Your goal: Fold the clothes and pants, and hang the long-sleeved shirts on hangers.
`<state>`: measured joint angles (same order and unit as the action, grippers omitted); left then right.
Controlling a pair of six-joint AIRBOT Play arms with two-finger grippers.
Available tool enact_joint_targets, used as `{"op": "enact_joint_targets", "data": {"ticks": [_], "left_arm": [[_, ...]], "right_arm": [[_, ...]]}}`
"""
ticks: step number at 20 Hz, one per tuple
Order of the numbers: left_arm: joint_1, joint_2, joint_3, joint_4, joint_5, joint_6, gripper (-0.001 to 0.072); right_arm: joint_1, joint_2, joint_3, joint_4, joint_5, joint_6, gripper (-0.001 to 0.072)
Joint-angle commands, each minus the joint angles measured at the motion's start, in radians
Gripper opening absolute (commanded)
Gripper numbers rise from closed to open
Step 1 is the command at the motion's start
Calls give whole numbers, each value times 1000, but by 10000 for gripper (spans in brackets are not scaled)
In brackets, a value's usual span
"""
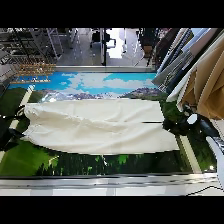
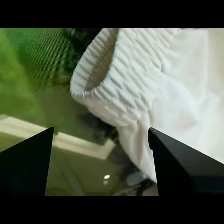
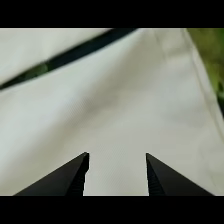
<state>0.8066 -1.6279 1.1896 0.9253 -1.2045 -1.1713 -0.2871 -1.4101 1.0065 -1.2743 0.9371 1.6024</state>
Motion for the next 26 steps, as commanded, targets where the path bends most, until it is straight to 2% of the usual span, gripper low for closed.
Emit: {"op": "enact_joint_targets", "data": {"ticks": [1, 6, 10, 13, 14, 15, 16, 17, 20, 21, 24, 26], "left_arm": [[-1, -52, 0, -148, 32, -2, 652], [-6, -108, 0, -197, 41, -3, 650], [-41, -134, 0, -198, 87, -3, 623], [-77, -140, 0, -198, 90, -3, 229], [-84, -140, 0, -203, 82, -3, 58], [-84, -138, 0, -206, 75, -3, 20], [-82, -137, 0, -209, 62, -3, 20], [-77, -135, 1, -209, 48, -3, 19], [-51, -133, 1, -209, -16, -3, 19], [-40, -133, 1, -211, -40, -3, 20], [20, -126, 14, -231, -143, -2, 17], [78, -95, 45, -230, -232, -1, 17]], "right_arm": [[-126, 29, -97, 151, 220, -192, 410], [-430, 190, -322, 286, 354, -347, 425], [-577, 200, -411, 319, 294, -367, 430], [-603, 196, -472, 407, 155, -407, 430], [-603, 186, -478, 470, 130, -452, 430], [-603, 175, -478, 537, 109, -491, 435], [-603, 162, -478, 619, 79, -525, 468], [-596, 151, -478, 663, 47, -530, 468], [-532, 100, -478, 663, -31, -528, 463], [-506, 80, -478, 664, -50, -529, 404], [-464, 75, -475, 668, -80, -541, 28], [-464, 111, -467, 667, -6, -614, 14]]}}
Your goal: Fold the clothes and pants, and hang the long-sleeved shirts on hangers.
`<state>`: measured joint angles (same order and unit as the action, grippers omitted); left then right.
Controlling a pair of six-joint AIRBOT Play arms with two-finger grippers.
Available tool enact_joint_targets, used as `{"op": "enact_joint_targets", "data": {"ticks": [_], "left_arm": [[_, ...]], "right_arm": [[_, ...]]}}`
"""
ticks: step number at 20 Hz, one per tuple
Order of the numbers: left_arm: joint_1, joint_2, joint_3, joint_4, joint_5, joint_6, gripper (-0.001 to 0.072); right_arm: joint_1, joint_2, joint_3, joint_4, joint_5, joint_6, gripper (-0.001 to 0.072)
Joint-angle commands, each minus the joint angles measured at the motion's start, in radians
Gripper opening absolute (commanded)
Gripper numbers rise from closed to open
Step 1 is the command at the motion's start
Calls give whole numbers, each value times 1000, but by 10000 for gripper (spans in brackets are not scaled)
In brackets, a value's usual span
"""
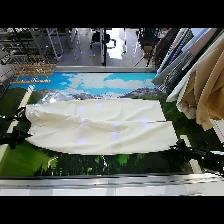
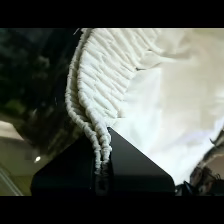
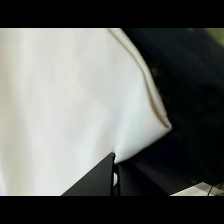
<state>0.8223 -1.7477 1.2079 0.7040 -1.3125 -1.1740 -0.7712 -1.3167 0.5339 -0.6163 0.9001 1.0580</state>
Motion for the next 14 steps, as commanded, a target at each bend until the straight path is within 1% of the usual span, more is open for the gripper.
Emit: {"op": "enact_joint_targets", "data": {"ticks": [1, 2, 4, 6, 8, 9, 11, 12, 14], "left_arm": [[93, 45, 53, -10, -185, 4, 17], [128, 66, 89, -10, -261, 3, 16], [188, 114, 162, -10, -394, 2, 16], [242, 178, 215, -10, -405, -48, 15], [280, 231, 255, -9, -405, -53, 15], [291, 251, 268, -9, -405, -53, 15], [295, 266, 277, -7, -405, -53, 14], [289, 263, 277, 1, -404, -53, 15], [262, 242, 277, 40, -380, -54, 15]], "right_arm": [[20, 61, 6, 7, 91, -112, 13], [20, 122, 6, 1, 159, -137, 13], [20, 277, 6, -26, 264, -135, 12], [20, 457, 16, -46, 325, -101, 12], [24, 610, 47, -50, 329, -67, 11], [39, 666, 72, -51, 308, -53, 11], [106, 696, 141, -53, 222, -45, 11], [155, 680, 172, -54, 146, -44, 11], [283, 583, 243, -74, -41, -33, 11]]}}
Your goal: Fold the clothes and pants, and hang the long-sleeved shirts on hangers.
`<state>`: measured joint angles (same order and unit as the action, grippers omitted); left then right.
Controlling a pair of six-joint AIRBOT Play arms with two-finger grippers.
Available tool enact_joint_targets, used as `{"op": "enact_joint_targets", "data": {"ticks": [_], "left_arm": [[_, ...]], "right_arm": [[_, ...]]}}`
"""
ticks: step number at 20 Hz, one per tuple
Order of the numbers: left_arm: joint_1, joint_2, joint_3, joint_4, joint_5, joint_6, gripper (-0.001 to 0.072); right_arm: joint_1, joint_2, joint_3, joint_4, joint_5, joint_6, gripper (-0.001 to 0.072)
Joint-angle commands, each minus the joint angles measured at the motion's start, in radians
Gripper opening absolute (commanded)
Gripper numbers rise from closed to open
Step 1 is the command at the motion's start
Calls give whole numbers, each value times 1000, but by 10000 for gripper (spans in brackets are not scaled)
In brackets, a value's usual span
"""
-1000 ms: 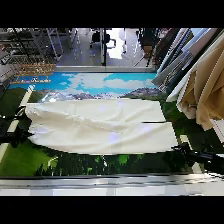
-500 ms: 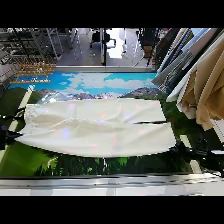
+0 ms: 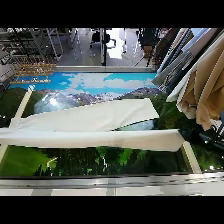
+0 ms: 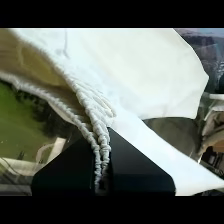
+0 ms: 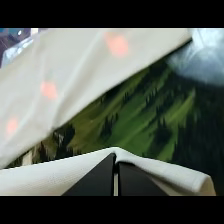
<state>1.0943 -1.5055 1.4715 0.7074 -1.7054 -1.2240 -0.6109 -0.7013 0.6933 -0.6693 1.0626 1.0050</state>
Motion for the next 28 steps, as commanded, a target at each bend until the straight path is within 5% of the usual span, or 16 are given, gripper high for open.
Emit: {"op": "enact_joint_targets", "data": {"ticks": [1, 5, 11, 12, 14, 18, 20, 22, 25, 28], "left_arm": [[-24, -18, 13, 47, 53, -15, 15], [-79, -117, 13, 47, 279, -110, 16], [-164, -296, 13, -34, 457, -123, 21], [-173, -319, 13, -97, 506, -122, 94], [-188, -348, 13, -256, 601, -117, 633], [-177, -329, 13, -473, 502, 114, 608], [-171, -282, 13, -258, 367, 125, 553], [-189, -228, 13, 80, 259, 18, 548], [-242, -156, -3, 441, 173, -103, 551], [-273, -131, -58, 504, 174, -142, 615]], "right_arm": [[194, -119, 131, -36, -292, 25, 11], [414, -646, 476, -140, -407, 32, 12], [459, -1368, 1238, -198, -191, 188, 17], [458, -1432, 1330, -198, -178, 213, 68], [457, -1476, 1387, -193, -210, 244, 538], [398, -1436, 1341, -199, 23, 357, 552], [355, -1400, 1282, -199, 230, 364, 521], [330, -1351, 1186, -198, 381, 364, 520], [333, -1261, 991, -186, 372, 372, 526], [336, -1247, 888, -131, 277, 420, 582]]}}
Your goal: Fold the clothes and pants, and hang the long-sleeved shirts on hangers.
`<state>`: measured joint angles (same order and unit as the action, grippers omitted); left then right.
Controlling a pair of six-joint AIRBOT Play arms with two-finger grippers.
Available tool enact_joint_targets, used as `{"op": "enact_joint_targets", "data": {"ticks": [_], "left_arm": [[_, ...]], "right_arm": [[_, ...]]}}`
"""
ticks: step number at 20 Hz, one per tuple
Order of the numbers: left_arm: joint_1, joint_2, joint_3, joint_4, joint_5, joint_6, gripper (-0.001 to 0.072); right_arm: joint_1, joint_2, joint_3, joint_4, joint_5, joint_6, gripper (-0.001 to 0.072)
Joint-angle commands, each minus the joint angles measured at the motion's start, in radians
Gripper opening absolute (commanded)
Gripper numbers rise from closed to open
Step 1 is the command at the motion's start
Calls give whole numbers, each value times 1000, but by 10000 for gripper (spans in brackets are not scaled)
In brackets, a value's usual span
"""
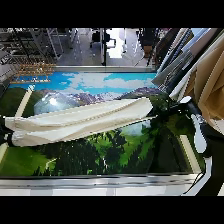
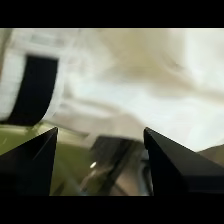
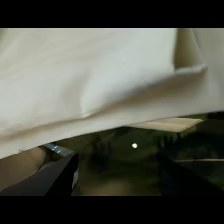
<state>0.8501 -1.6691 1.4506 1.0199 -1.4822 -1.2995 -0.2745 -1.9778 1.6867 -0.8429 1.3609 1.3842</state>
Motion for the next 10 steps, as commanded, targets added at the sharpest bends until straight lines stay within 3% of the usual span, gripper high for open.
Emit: {"op": "enact_joint_targets", "data": {"ticks": [1, 10], "left_arm": [[-31, 31, -62, 190, -42, -74, 616], [-32, 30, -221, 69, 350, -130, 616]], "right_arm": [[6, 29, -122, 42, -58, 59, 582], [96, 3, -129, 87, -389, 136, 573]]}}
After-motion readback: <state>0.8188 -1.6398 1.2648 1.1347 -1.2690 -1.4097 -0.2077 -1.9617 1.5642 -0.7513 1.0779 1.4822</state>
